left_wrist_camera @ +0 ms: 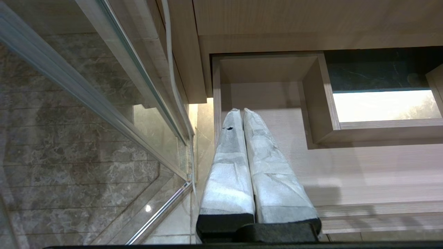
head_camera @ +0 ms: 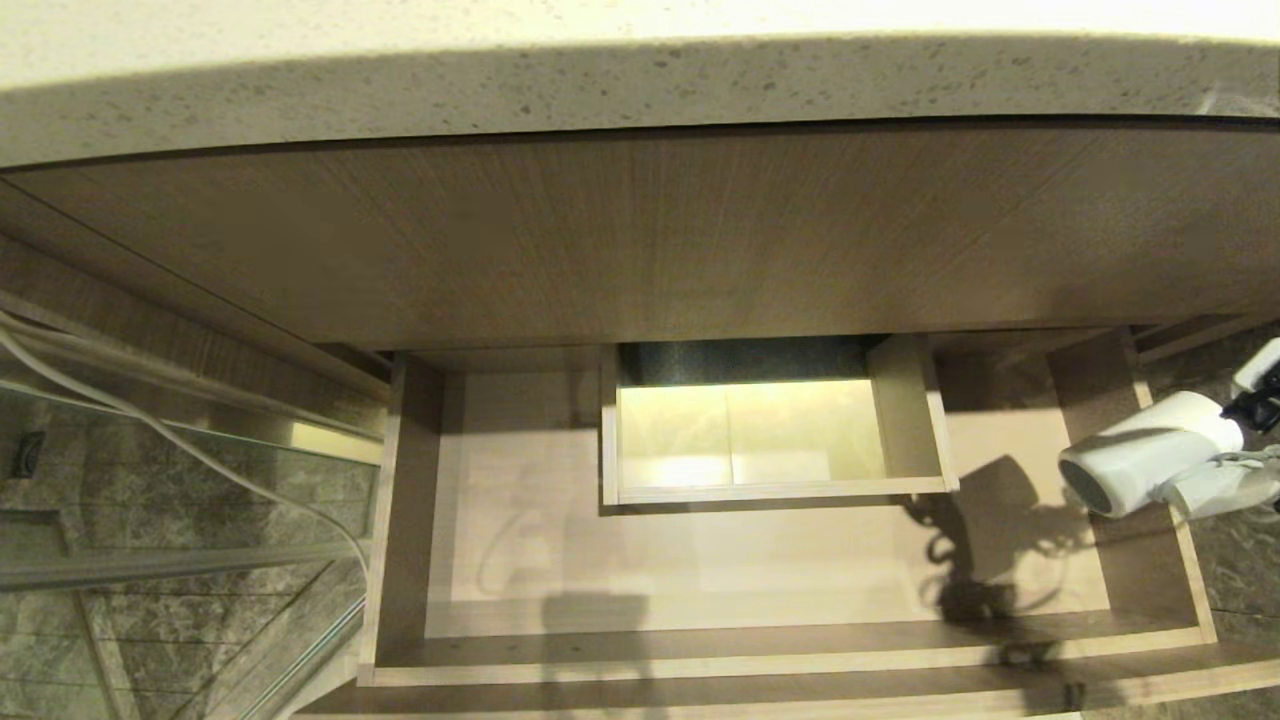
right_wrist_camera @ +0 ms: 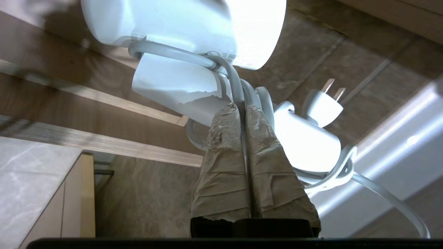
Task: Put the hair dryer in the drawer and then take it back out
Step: Place it on the countertop
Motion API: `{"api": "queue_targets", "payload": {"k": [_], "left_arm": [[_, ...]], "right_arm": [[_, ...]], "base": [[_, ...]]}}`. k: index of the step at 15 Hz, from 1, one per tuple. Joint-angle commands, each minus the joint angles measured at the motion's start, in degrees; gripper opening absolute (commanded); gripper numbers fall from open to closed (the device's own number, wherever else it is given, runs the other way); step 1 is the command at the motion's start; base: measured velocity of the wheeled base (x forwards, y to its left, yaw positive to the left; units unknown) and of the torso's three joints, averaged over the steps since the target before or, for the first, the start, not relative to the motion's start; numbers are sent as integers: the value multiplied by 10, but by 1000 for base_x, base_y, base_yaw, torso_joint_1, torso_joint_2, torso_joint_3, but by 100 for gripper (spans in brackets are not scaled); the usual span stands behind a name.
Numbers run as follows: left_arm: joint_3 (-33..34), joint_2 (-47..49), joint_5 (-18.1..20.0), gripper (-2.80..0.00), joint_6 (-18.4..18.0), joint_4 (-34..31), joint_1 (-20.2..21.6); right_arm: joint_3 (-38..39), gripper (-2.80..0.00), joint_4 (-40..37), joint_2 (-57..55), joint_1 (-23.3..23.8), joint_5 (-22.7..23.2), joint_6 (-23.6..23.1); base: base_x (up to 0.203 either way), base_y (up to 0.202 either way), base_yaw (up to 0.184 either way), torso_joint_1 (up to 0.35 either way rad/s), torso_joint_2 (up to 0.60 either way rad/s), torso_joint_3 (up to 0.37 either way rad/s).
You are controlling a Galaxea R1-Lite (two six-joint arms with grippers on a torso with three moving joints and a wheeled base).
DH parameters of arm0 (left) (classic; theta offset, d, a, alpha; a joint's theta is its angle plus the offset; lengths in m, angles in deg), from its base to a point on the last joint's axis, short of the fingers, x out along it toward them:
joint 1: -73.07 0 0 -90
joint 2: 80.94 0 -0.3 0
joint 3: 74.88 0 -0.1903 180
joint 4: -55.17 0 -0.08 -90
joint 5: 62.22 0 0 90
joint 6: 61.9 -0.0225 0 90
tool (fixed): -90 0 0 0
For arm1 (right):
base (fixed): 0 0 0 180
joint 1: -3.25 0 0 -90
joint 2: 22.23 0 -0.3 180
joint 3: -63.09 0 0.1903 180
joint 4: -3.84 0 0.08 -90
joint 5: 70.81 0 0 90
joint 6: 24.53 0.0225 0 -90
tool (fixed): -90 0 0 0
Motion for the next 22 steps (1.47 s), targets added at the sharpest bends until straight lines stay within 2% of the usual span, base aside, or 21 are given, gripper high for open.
{"api": "queue_targets", "payload": {"k": [1, 7, 14, 18, 22], "left_arm": [[23, 0, 0, -280, 1, 1, 0], [23, 0, 0, -280, 0, 1, 0], [23, 0, 0, -280, 1, 1, 0], [23, 0, 0, -280, 0, 1, 0], [23, 0, 0, -280, 0, 1, 0]], "right_arm": [[12, -280, 0, 48, 3, 0, -3], [29, -280, -24, 136, 3, 0, -5], [0, -280, -37, 219, 18, -2, -15], [-46, -280, -123, 257, 19, -2, -27], [-61, -280, -149, 276, 19, -1, -32]], "base": [[0, 0, 0, 0, 0, 0], [0, 0, 0, 0, 0, 0], [0, 0, 0, 0, 0, 0], [0, 0, 0, 0, 0, 0], [0, 0, 0, 0, 0, 0]]}}
